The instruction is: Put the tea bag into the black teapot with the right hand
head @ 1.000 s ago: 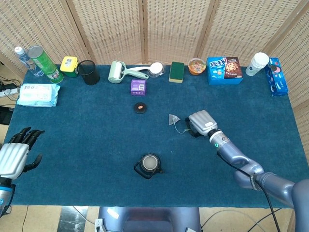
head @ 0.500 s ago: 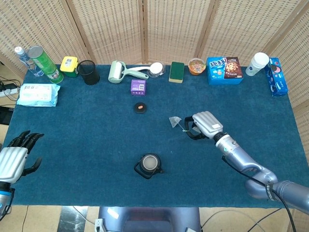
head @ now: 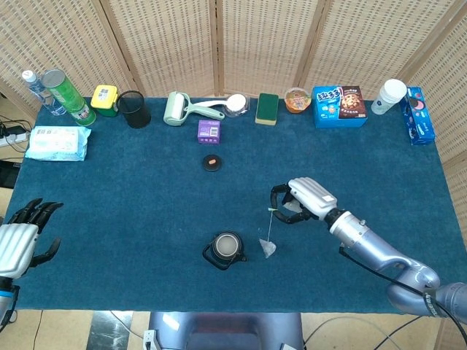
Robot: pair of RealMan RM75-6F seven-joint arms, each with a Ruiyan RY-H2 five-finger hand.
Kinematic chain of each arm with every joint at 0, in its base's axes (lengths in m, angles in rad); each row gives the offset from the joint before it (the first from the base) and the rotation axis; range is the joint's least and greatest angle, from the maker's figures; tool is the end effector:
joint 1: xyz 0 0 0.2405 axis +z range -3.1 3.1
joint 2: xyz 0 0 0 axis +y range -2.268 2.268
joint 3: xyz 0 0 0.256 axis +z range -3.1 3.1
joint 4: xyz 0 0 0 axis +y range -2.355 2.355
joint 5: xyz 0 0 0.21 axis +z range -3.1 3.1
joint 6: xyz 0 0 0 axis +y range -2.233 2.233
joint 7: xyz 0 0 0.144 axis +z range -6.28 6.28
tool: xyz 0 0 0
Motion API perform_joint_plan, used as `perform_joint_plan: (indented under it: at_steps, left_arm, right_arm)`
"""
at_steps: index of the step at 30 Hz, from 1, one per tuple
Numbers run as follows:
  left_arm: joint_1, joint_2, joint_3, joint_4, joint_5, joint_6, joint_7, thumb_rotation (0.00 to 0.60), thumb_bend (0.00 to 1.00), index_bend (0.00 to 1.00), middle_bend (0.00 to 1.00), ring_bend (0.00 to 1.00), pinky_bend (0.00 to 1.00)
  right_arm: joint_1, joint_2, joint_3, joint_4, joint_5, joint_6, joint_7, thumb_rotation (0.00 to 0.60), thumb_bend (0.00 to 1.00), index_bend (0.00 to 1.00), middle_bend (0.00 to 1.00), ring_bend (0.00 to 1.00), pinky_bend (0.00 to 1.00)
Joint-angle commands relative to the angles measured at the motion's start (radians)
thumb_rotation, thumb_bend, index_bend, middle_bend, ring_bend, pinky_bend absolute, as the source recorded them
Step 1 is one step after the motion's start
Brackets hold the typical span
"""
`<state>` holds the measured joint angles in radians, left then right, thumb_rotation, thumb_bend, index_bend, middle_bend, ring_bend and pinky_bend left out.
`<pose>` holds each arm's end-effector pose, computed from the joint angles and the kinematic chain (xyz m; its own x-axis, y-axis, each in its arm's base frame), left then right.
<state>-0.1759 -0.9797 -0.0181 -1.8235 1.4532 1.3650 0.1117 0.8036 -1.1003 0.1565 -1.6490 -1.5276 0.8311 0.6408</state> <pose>-0.2762 0.1956 0.1649 0.4352 0.1230 0.8919 0.9003 -0.0672 -0.4300 -0.1265 -0.3512 0.0927 0.0869 -0.5197 0.8499 -0.8938 -0.4174 -0.1638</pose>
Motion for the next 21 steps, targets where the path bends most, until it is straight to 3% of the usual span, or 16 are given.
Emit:
perform_joint_plan:
  at_steps: [1,10,21]
  left_arm:
    - [0.000,-0.001,0.001,0.002,0.004,0.000,-0.004,0.600,0.45,0.16,0.18,0.08,0.16]
    - [0.008,-0.001,0.003,0.020,0.011,0.008,-0.029,0.600,0.45,0.16,0.18,0.08,0.16]
    - [0.018,-0.011,0.006,0.064,0.011,0.006,-0.089,0.600,0.45,0.16,0.18,0.08,0.16]
  right_arm:
    - [-0.007,0.019,-0.005,-0.029,-0.014,0.017,0.007,0.600,0.56,0.76,1.00,1.00,1.00]
    - [-0.010,0.063,-0.011,-0.132,-0.038,0.040,-0.012,0.600,0.56,0.76,1.00,1.00,1.00]
    - [0.019,0.069,0.005,-0.222,0.029,-0.011,-0.099,0.600,0.56,0.76,1.00,1.00,1.00]
